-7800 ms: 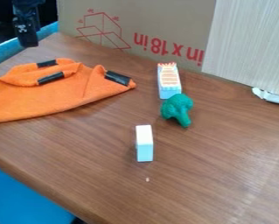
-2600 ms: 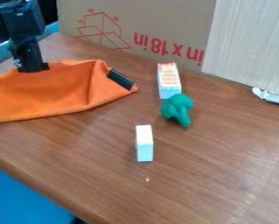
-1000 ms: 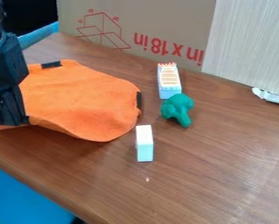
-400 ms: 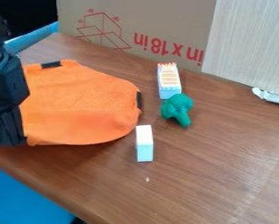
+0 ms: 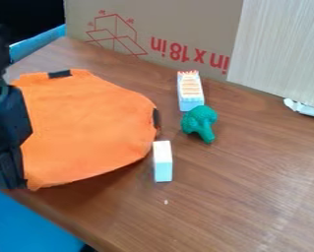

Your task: Unfold the cloth

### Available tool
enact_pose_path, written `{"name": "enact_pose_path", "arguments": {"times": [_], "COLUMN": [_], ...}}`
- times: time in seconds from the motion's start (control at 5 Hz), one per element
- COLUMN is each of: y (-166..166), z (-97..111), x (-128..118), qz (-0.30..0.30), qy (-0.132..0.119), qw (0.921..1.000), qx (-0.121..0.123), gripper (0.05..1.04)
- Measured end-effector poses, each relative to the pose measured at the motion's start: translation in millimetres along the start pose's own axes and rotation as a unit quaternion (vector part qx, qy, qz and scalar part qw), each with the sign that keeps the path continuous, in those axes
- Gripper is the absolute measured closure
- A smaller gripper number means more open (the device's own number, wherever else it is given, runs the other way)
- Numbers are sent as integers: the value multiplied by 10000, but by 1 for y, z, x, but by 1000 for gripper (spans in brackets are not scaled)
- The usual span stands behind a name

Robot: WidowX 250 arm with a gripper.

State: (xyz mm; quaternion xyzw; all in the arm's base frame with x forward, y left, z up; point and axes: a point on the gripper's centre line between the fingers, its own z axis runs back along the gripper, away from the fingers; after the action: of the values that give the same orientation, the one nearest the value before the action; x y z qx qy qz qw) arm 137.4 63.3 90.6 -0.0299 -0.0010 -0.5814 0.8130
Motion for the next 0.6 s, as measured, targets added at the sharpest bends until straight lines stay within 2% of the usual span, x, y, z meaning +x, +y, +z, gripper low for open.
{"name": "enact_pose_path", "arguments": {"times": [0.2,0.4,0.6], "y": [-5,-12,-12], "z": [-3,-7,-3], "x": [2,8,10], "qz": [-99,-203,-236], "qy": [70,131,72], "qw": [9998,9995,9993], "qx": [-129,-208,-288], "gripper": [846,582,276]}}
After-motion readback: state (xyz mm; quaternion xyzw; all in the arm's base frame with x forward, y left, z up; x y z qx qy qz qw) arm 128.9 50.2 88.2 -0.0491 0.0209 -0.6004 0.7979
